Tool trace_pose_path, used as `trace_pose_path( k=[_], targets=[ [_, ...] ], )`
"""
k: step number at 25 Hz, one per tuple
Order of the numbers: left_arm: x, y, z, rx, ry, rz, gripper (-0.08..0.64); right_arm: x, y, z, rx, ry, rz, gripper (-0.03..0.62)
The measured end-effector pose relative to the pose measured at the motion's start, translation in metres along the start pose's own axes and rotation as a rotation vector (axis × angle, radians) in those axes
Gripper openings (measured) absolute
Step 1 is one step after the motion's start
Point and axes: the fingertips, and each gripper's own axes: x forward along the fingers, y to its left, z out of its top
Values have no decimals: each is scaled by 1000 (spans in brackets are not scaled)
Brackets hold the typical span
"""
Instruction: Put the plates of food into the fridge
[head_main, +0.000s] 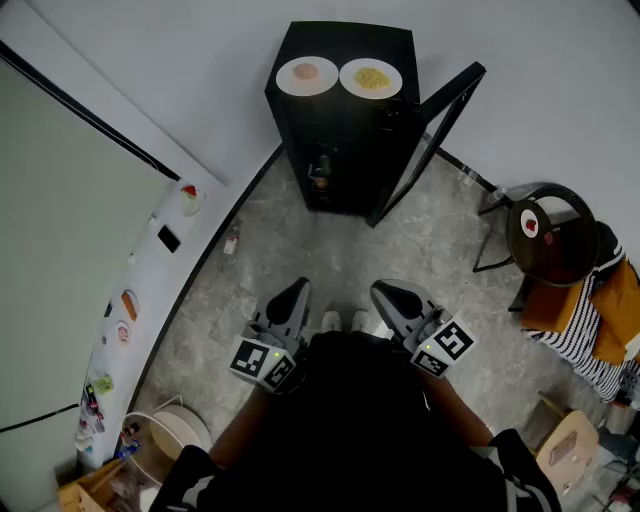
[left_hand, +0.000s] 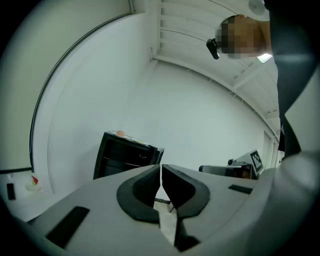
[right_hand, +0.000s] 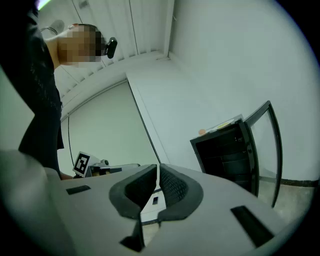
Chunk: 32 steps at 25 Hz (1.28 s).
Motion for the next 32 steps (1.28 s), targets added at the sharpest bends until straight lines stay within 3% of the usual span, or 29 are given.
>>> trace_pose_path(
  k=[13, 20, 25, 32],
  targets=[
    [12, -14, -4, 27, 7, 8, 32, -17, -14, 0, -6, -7, -2, 37],
    [22, -23, -5, 54, 10, 46, 32, -32, -33, 5, 58, -52, 24, 37],
    [21, -20, -6, 13, -10, 86, 32, -35, -48, 1, 66, -29, 23, 37],
    [31, -8, 5, 32, -40, 105, 32, -26, -53, 9, 60, -61, 97, 35]
  ],
)
